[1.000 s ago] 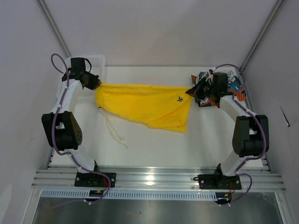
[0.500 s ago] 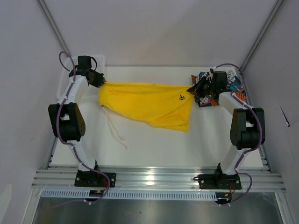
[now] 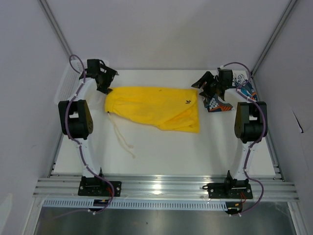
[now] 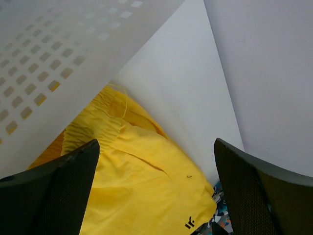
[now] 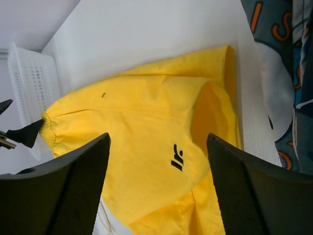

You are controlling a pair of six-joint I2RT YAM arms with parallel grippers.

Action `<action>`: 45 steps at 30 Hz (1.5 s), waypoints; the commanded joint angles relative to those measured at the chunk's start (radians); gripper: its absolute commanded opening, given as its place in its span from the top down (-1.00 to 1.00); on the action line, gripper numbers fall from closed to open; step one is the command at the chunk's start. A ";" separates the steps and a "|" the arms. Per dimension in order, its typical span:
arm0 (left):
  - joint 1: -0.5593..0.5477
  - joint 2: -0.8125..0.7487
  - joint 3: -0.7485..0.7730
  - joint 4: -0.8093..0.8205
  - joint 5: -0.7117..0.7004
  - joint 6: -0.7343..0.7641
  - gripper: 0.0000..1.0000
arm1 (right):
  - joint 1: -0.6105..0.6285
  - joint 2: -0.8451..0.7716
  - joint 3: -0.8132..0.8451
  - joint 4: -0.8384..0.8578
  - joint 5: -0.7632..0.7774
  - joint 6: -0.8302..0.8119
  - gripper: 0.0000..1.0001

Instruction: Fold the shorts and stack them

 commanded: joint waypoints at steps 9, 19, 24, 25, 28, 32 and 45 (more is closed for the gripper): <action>0.000 -0.148 0.005 0.055 0.063 0.116 -0.98 | 0.033 -0.202 -0.065 -0.066 0.110 -0.131 -0.66; -0.031 -0.349 -0.115 0.013 0.042 0.242 -0.98 | 0.175 -0.239 -0.211 -0.007 0.111 -0.168 -0.22; -0.039 -0.487 -0.331 0.061 0.033 0.233 -0.98 | 0.280 -0.185 -0.211 0.043 0.093 -0.168 -0.09; -0.042 -0.528 -0.393 0.097 0.025 0.228 -0.98 | 0.298 -0.173 -0.195 0.043 0.094 -0.168 -0.07; -0.049 -0.591 -0.499 0.130 0.010 0.224 -0.98 | 0.363 -0.115 -0.160 0.049 0.090 -0.178 0.02; -0.098 -0.644 -0.570 0.128 -0.044 0.235 -0.98 | 0.438 -0.012 -0.050 0.013 0.085 -0.178 0.07; -0.149 -0.771 -0.702 0.125 -0.138 0.254 -0.98 | 0.562 -0.055 -0.300 -0.139 0.260 -0.208 0.26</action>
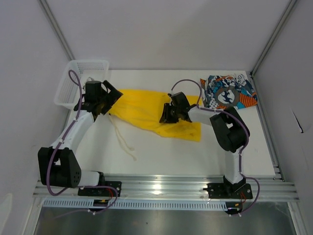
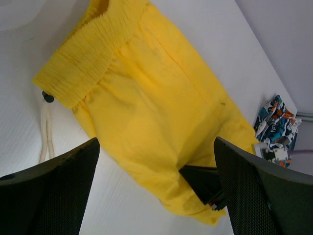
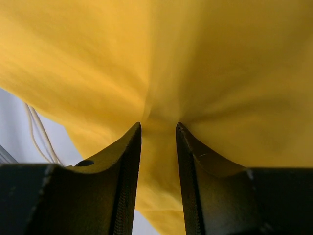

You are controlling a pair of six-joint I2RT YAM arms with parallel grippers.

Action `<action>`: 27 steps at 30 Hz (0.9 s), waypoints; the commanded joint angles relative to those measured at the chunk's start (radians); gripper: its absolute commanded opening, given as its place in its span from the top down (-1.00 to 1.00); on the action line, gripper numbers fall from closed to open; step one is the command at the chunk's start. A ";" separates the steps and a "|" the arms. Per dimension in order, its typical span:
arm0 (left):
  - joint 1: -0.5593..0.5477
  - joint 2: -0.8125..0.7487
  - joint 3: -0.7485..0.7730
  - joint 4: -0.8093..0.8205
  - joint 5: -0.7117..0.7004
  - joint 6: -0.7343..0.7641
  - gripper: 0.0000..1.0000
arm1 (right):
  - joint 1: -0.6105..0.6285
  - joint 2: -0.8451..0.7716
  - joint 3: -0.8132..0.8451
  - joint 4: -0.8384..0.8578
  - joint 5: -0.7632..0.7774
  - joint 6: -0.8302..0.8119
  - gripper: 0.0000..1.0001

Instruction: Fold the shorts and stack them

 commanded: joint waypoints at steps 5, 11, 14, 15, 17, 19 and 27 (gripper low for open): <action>-0.023 -0.080 -0.037 0.019 -0.087 0.047 -0.98 | 0.149 -0.238 -0.382 -0.080 0.105 -0.031 0.29; -0.024 -0.063 -0.060 0.049 -0.069 0.073 -0.99 | 0.156 -0.433 -0.473 -0.155 0.155 -0.053 0.28; -0.024 -0.025 -0.043 0.081 -0.001 0.193 -0.97 | 0.110 -0.504 -0.478 -0.184 0.153 -0.088 0.26; -0.024 -0.016 -0.014 0.088 0.022 0.284 -0.95 | 0.069 -0.522 -0.482 -0.182 0.130 -0.102 0.25; -0.021 0.004 0.010 0.079 0.033 0.325 -0.96 | 0.021 -0.571 -0.501 -0.175 0.110 -0.111 0.19; -0.018 0.010 -0.002 0.130 0.085 0.377 -0.97 | -0.057 -0.600 -0.516 -0.169 0.077 -0.115 0.16; -0.015 0.177 0.047 0.196 0.215 0.454 -0.83 | -0.267 -0.732 -0.565 -0.216 0.092 -0.103 0.03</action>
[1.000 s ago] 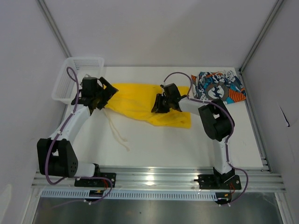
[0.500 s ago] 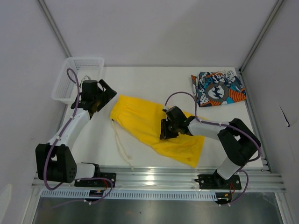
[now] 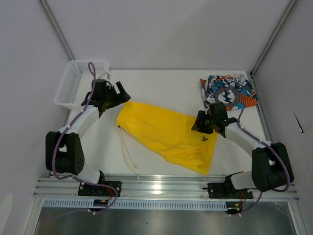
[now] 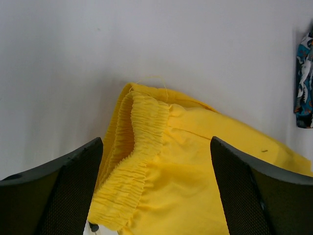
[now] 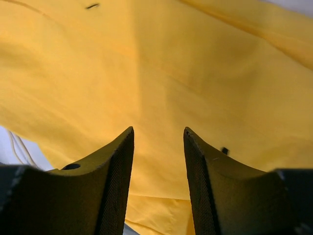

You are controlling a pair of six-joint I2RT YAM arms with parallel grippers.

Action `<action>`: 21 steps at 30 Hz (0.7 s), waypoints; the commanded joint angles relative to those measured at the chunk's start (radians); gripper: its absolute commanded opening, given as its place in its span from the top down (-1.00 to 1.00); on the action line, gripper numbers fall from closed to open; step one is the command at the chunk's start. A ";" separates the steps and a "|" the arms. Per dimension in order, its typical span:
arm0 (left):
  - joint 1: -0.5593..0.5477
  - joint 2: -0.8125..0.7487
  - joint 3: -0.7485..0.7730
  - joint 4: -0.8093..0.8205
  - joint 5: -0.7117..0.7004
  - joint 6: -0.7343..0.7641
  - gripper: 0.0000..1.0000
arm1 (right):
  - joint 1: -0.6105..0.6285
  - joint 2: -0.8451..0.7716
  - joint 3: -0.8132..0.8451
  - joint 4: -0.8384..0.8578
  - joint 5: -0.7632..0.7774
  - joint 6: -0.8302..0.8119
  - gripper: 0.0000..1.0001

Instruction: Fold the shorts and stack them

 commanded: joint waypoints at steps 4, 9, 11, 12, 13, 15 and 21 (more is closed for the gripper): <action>0.000 0.112 0.049 0.059 0.024 0.100 -0.77 | -0.154 -0.139 -0.070 -0.066 0.057 0.023 0.11; 0.000 0.164 0.078 0.066 0.033 0.117 -0.63 | -0.246 -0.249 -0.130 -0.077 0.104 0.048 0.10; 0.000 0.181 0.082 0.066 0.033 0.123 -0.60 | -0.271 -0.280 -0.144 -0.091 0.098 0.043 0.09; 0.000 0.186 0.081 0.074 0.034 0.125 -0.55 | -0.292 -0.286 -0.147 -0.101 0.097 0.039 0.08; 0.000 0.190 0.082 0.077 0.041 0.126 -0.53 | -0.300 -0.303 -0.153 -0.107 0.091 0.034 0.08; 0.003 0.207 0.082 0.086 0.054 0.126 -0.48 | -0.322 -0.315 -0.164 -0.117 0.085 0.032 0.08; 0.017 0.233 0.078 0.103 0.090 0.117 -0.28 | -0.322 -0.309 -0.167 -0.108 0.091 0.034 0.03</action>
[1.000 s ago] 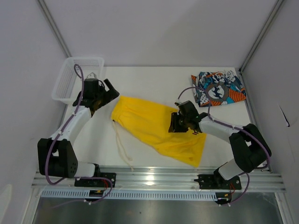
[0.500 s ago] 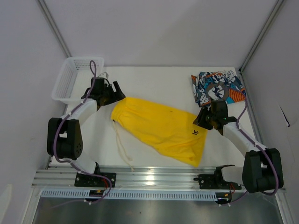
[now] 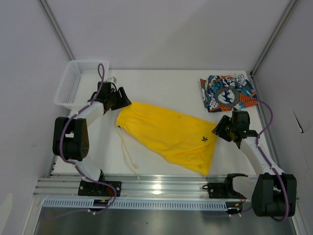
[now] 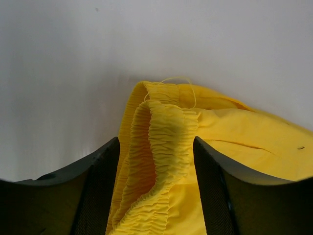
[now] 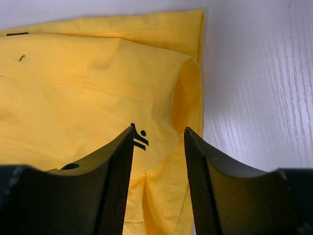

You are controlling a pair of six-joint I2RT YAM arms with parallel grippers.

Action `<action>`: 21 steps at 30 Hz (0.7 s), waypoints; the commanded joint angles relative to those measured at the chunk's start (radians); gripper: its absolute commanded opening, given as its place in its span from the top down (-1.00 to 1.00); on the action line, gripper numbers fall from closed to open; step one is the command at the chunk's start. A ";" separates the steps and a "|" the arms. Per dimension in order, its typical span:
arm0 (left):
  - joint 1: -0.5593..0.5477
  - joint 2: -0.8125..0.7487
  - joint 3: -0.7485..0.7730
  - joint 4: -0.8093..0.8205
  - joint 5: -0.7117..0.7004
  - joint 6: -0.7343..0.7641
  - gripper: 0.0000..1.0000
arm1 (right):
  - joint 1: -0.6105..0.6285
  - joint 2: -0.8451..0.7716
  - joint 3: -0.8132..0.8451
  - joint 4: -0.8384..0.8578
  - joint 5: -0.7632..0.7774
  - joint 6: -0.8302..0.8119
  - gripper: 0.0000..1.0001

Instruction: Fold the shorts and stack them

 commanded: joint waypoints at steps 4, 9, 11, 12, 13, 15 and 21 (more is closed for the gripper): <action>0.018 0.014 0.033 0.050 0.052 0.017 -0.11 | -0.038 0.042 0.002 0.045 -0.002 -0.003 0.05; 0.027 0.005 0.019 0.045 0.065 0.009 -0.09 | -0.044 0.117 0.011 0.100 -0.037 0.003 0.13; 0.036 -0.007 0.004 0.053 0.079 0.005 -0.09 | -0.044 0.139 0.019 0.115 -0.052 0.010 0.16; 0.039 -0.010 -0.004 0.054 0.084 0.005 -0.09 | -0.044 0.155 0.022 0.129 -0.058 0.013 0.19; 0.044 -0.013 -0.002 0.056 0.091 0.003 -0.09 | -0.044 0.160 0.023 0.138 -0.063 0.018 0.19; 0.047 -0.021 -0.009 0.056 0.098 0.005 -0.08 | -0.044 0.169 0.023 0.163 -0.083 0.026 0.25; 0.055 -0.010 -0.007 0.065 0.124 0.000 0.04 | -0.044 0.166 0.019 0.178 -0.104 0.023 0.62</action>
